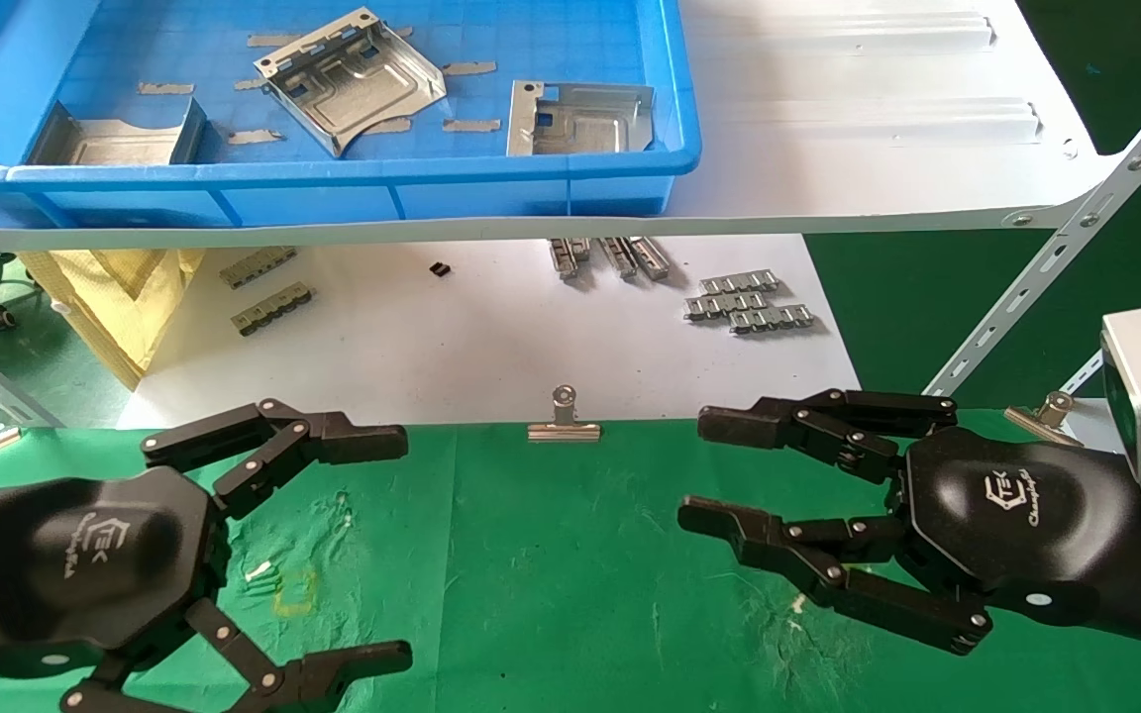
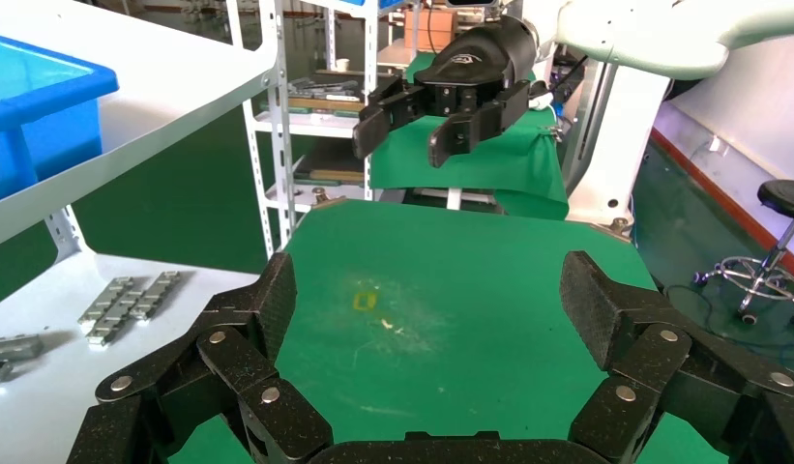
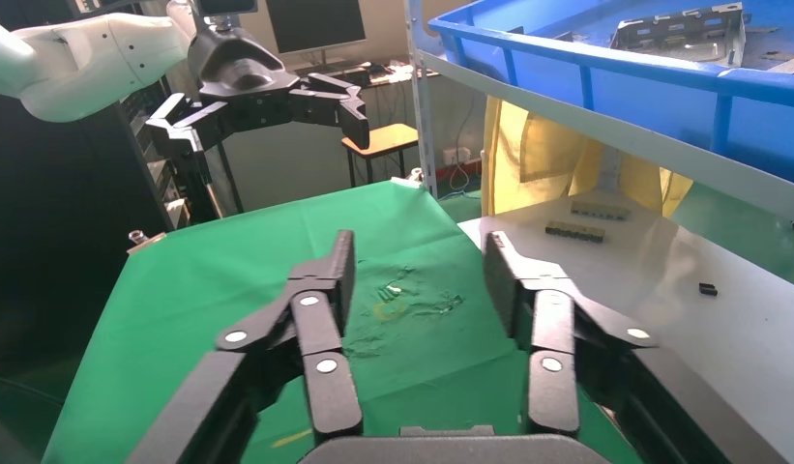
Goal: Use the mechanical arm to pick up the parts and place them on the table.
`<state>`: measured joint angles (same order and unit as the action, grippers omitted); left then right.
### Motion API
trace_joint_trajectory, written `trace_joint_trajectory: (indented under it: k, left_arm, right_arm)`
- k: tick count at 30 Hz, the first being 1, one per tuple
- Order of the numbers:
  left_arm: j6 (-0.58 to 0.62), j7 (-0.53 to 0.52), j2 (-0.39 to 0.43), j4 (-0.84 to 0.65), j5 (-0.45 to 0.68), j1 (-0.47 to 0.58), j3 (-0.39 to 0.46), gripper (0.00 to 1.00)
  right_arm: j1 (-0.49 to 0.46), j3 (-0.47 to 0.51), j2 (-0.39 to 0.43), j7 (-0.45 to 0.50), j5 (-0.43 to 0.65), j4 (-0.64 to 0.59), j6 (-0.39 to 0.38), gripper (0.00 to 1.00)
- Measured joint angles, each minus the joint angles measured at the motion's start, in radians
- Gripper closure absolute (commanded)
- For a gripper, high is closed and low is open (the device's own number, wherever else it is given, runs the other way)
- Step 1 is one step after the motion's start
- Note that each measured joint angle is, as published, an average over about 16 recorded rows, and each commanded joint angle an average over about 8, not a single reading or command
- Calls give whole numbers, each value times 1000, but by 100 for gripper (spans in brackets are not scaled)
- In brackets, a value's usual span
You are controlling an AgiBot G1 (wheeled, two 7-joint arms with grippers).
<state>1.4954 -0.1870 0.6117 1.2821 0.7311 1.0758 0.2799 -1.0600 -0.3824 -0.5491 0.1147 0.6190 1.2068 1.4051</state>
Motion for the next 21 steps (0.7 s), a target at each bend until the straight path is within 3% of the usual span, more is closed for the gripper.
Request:
trace_joint_trajectory:
  k: [13,21]
  left_arm:
    - [-6,3,1,-6,7,15,-2,0]
    - [-50,4,40,-88,107,169,19,0]
  right_arm:
    - [0,0,0,0,0,0,0,100]
    - [0,0,0,0,0,0,0,100]
